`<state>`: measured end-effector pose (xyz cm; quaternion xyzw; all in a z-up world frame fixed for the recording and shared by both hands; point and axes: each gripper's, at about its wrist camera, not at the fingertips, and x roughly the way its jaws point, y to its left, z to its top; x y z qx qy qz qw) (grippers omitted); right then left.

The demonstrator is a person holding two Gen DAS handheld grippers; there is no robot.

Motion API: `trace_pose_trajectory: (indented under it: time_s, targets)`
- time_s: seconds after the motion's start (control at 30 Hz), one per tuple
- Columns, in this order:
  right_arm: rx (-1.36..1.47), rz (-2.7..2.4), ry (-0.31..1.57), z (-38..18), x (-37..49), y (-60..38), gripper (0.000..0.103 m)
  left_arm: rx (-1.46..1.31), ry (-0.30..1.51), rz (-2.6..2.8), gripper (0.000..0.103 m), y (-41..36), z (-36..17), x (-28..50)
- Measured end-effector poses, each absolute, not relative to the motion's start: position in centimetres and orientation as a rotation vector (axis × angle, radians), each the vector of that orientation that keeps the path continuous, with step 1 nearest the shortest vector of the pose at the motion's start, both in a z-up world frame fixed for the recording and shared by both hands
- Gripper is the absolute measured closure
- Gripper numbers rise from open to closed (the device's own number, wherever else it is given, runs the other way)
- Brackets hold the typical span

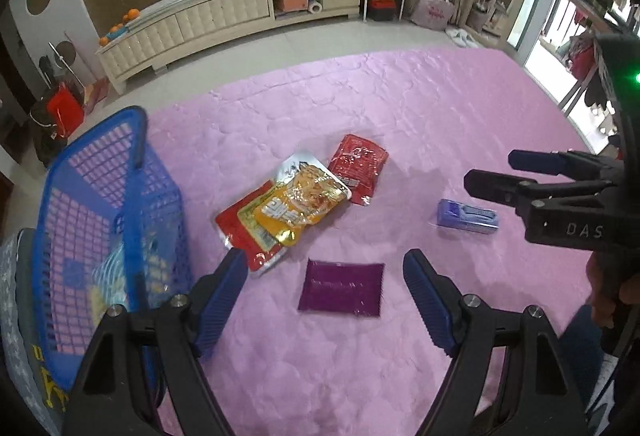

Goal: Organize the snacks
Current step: 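Reach the left gripper to the yellow-and-silver snack pouch and grasp it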

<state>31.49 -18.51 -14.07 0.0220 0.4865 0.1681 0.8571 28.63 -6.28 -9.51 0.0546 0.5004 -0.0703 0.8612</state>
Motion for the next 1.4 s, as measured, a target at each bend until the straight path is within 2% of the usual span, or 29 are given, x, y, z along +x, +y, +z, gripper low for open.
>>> trace_pose_trajectory:
  time_s: [0.6,1.0,1.4]
  targets:
    - [0.017,0.388,1.076,-19.4,38.0,-18.9,0.020,0.130,1.199,-0.119,0.025,-5.9,-17.5,37.1]
    - [0.074,0.393,1.079,-20.3,39.1,-20.6,0.020,0.225,1.232,-0.231,0.022,-6.8,-20.0,39.5]
    - [0.108,0.386,1.107,-20.8,38.5,-21.7,0.020,0.162,1.255,-0.321,0.022,-7.7,-20.1,39.8]
